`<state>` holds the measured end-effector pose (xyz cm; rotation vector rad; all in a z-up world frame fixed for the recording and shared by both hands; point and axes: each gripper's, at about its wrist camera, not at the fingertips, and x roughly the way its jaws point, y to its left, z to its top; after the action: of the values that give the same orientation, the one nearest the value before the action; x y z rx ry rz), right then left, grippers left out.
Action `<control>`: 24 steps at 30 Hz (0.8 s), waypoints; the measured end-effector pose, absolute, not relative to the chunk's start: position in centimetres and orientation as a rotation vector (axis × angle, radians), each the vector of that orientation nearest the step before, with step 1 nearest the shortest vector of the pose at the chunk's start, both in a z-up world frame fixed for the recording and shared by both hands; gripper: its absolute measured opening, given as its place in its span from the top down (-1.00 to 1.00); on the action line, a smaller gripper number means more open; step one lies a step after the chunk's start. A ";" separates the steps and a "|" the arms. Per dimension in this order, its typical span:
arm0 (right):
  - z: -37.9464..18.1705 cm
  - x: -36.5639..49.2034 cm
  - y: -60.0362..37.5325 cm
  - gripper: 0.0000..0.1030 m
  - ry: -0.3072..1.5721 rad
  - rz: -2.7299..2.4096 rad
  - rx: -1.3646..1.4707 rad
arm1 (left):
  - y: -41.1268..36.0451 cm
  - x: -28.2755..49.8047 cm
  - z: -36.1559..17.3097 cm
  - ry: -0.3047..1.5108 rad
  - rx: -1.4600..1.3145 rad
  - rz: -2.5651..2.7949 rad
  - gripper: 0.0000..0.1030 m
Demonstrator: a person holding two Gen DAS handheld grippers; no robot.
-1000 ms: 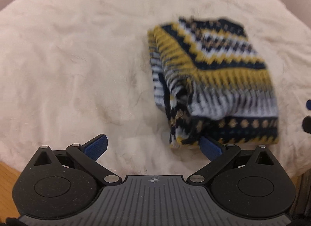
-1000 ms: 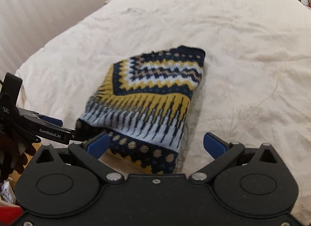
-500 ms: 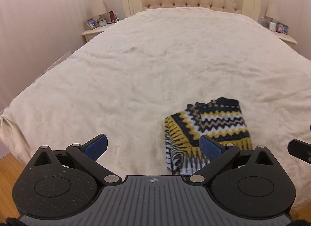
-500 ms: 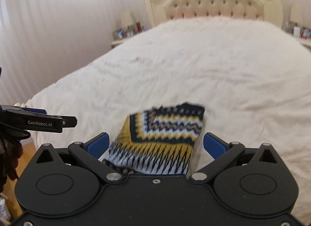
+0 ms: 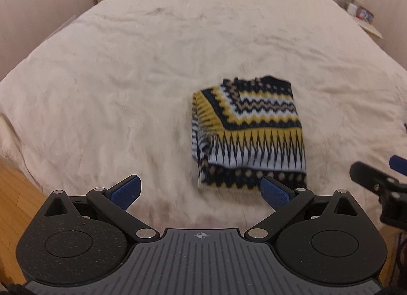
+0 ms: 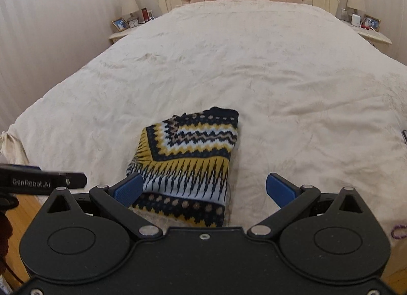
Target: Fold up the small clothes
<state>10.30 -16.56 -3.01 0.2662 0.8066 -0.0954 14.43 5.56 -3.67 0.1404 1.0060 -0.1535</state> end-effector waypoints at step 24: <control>-3.5 9.7 -16.7 -0.99 0.836 -0.105 0.293 | 4.0 13.5 -4.2 1.054 0.165 -0.199 -0.97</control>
<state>9.69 -16.67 -3.49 0.2930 0.8362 -0.1048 13.52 3.99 -4.15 0.1654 1.0538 -0.1991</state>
